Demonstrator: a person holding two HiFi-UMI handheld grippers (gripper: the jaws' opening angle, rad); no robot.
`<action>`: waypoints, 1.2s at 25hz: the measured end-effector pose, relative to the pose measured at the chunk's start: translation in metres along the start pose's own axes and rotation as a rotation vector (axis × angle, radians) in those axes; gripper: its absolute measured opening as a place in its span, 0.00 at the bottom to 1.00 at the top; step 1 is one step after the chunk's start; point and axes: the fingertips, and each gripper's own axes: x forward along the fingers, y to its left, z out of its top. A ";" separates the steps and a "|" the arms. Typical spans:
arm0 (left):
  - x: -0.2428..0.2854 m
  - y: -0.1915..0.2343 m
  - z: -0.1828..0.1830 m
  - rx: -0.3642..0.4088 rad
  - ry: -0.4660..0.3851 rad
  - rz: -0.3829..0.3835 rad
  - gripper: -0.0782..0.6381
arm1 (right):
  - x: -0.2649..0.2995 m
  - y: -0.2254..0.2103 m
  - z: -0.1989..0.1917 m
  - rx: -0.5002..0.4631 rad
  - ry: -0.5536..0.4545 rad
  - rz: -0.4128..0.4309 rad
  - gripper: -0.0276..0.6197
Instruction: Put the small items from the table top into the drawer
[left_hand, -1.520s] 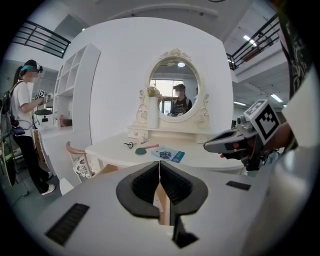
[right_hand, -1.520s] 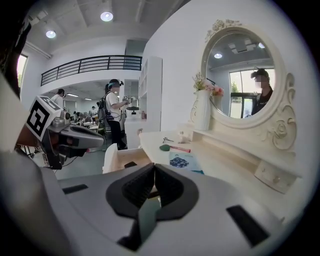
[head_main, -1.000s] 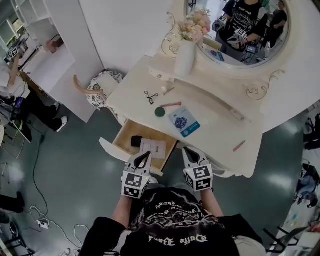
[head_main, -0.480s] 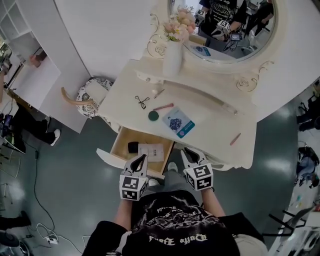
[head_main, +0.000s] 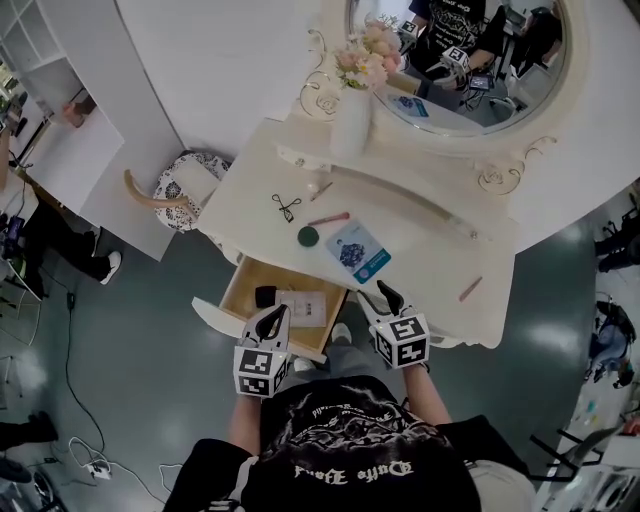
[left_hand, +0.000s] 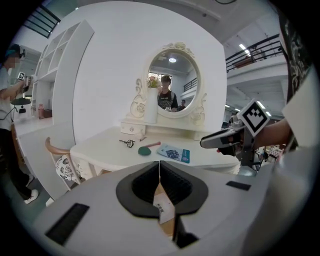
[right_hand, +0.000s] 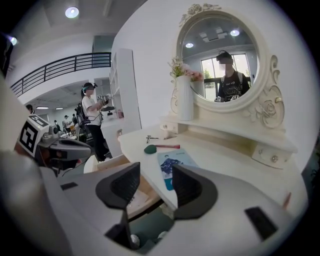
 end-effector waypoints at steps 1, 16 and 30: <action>0.001 0.002 0.002 -0.004 -0.004 0.008 0.13 | 0.003 -0.003 0.002 -0.002 0.005 0.007 0.34; 0.028 0.011 0.014 -0.057 -0.001 0.141 0.13 | 0.056 -0.049 0.017 -0.090 0.093 0.107 0.50; 0.027 0.023 0.002 -0.112 0.046 0.297 0.13 | 0.116 -0.059 -0.005 -0.177 0.247 0.203 0.62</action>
